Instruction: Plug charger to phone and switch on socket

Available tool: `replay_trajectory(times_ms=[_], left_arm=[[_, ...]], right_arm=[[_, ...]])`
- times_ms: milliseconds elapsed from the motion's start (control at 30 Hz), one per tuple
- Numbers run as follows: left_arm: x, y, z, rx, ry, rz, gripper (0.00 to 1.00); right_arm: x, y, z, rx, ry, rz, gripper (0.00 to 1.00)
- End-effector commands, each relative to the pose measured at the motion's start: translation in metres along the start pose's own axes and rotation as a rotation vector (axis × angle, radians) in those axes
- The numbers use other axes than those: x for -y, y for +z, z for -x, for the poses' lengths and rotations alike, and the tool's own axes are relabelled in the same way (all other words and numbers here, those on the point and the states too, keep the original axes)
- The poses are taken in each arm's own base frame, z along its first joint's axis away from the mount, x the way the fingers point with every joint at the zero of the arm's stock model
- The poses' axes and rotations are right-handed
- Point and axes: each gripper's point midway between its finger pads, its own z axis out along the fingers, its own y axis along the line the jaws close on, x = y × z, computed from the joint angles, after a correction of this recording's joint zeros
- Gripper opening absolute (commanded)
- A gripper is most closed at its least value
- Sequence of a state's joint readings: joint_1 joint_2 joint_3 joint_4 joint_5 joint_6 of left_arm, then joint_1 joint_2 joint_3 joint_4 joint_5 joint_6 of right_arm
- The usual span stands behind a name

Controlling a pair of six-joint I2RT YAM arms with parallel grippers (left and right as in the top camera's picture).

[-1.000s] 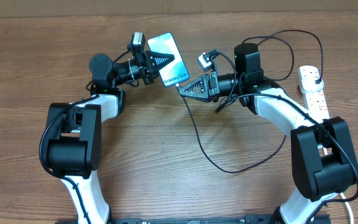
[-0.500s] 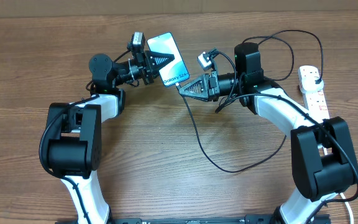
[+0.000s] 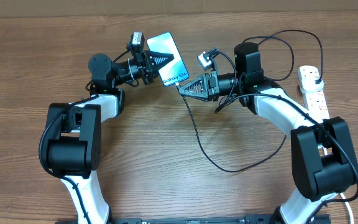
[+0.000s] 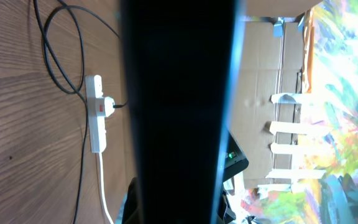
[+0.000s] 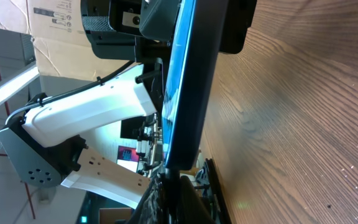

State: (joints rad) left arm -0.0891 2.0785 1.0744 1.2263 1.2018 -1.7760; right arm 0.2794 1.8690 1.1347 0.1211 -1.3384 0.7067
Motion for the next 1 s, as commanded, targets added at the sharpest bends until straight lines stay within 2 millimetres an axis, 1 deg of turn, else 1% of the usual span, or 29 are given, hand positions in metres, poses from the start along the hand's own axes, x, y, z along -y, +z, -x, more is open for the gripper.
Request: replay_trajectory(times_ms=[0, 100, 600, 967], left_arm=[[0.012, 0.0, 0.0, -0.013, 0.066, -0.012, 0.04], [0.012, 0.0, 0.0, -0.013, 0.066, -0.012, 0.04], [0.012, 0.003, -0.002, -0.022, 0.067, -0.012, 0.04], [0.009, 0.016, -0.022, -0.102, 0.143, -0.008, 0.04]], right_arm=[[-0.007, -0.005, 0.006, 0.033, -0.03, -0.017, 0.04], [-0.007, -0.008, 0.008, 0.04, -0.029, -0.019, 0.04], [-0.003, -0.008, 0.011, 0.06, -0.025, -0.039, 0.04], [0.001, -0.008, 0.015, 0.085, -0.017, -0.064, 0.04]])
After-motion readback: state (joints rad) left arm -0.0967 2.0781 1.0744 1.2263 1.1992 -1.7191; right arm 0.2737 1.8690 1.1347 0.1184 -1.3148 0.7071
